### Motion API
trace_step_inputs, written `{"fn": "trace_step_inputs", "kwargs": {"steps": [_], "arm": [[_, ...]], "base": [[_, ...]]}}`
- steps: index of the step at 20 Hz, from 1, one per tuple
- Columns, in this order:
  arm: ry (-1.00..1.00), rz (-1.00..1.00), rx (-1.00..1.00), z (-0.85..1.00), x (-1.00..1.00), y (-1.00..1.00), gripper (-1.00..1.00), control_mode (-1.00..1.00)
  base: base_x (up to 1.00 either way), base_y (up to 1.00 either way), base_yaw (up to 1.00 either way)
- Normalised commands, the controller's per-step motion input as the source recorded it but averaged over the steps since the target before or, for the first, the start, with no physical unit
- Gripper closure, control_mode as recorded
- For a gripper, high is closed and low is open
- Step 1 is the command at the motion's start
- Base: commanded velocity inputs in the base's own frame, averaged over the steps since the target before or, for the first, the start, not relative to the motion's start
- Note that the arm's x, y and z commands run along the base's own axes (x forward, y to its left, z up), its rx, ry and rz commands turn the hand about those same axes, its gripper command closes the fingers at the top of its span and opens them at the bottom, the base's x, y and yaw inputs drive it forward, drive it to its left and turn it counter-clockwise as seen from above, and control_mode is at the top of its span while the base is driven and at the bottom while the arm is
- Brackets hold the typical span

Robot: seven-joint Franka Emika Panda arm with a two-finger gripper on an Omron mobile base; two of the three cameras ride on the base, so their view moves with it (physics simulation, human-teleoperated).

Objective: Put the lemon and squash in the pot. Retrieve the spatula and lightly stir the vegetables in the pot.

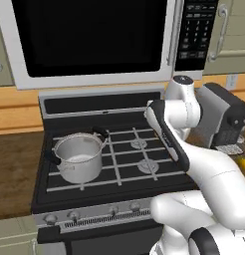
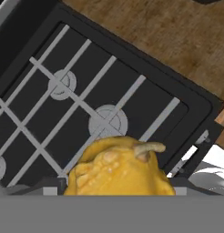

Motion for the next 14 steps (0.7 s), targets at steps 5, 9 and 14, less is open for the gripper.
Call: {"fn": "trace_step_inputs", "kwargs": {"steps": [5, 9, 14], "arm": [[0.0, 0.0, 0.0, 0.0, 0.0, 0.0, 1.0, 1.0], [0.0, 0.0, 0.0, 0.0, 0.0, 0.0, 1.0, 1.0], [0.01, 0.0, -0.01, -0.01, 0.0, 0.01, 1.0, -1.0]], "base": [[0.0, 1.0, 0.01], [0.02, 0.91, 0.0], [0.0, 0.12, 0.0]]}}
